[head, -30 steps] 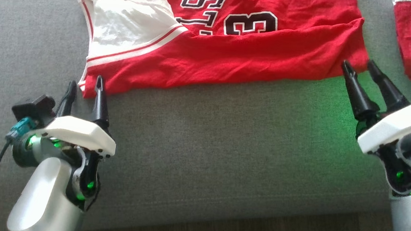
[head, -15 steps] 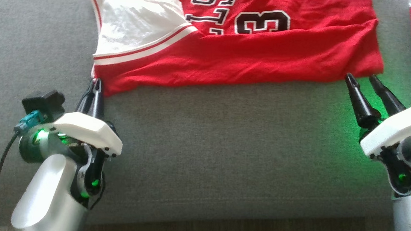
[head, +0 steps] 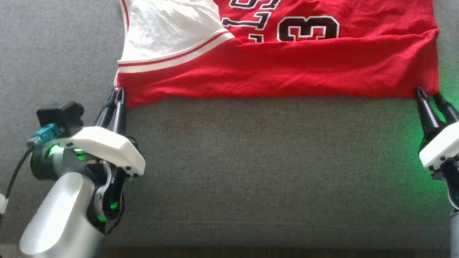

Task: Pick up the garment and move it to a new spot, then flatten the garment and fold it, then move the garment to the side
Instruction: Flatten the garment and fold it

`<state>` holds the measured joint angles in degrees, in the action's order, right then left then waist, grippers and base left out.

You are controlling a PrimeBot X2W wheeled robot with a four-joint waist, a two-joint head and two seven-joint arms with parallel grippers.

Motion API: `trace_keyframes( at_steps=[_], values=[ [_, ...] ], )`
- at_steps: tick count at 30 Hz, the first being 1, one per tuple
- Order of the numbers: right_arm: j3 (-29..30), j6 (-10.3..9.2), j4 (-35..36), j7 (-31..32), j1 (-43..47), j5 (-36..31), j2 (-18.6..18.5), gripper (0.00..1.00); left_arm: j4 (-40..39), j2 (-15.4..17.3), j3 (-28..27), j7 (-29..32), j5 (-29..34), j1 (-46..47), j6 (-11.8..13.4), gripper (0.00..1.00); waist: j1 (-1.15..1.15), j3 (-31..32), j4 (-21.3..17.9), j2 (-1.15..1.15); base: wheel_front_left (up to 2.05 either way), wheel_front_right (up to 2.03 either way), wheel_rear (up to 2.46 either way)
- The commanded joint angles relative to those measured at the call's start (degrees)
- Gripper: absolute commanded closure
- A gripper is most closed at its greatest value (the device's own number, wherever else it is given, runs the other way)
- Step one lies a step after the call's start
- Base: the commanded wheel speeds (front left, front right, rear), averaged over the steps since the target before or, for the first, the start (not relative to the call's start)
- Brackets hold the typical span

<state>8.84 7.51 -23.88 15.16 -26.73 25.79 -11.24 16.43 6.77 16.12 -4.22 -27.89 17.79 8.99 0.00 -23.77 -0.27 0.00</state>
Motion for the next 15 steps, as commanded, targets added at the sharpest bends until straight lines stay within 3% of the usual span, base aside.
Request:
trace_keyframes(
  at_steps=[1, 8, 15],
  values=[
    [-1.3, -0.02, 1.24, 0.54, -0.92, -0.06, -0.52, 1.0, -1.75, 1.11, -1.64, -0.79, -0.06, -0.15, -0.32, 1.0, 0.0, 0.09, 0.04, 0.0, 0.0, 0.0, 0.0],
    [-1.6, -0.02, 2.58, 1.09, 0.56, 1.15, -2.6, 1.0, -3.8, 2.39, -1.63, -0.88, 0.24, -0.65, -0.23, 1.0, 0.0, 0.96, 0.21, 0.0, 0.0, 0.0, 0.0],
    [-2.14, -0.02, 6.98, 4.33, 4.97, 4.95, -7.06, 1.0, -8.28, 4.46, -1.24, 1.12, 0.76, -3.55, 0.51, 1.0, 0.0, 3.1, 0.76, 0.0, 0.0, 0.0, 0.0]
  ],
)
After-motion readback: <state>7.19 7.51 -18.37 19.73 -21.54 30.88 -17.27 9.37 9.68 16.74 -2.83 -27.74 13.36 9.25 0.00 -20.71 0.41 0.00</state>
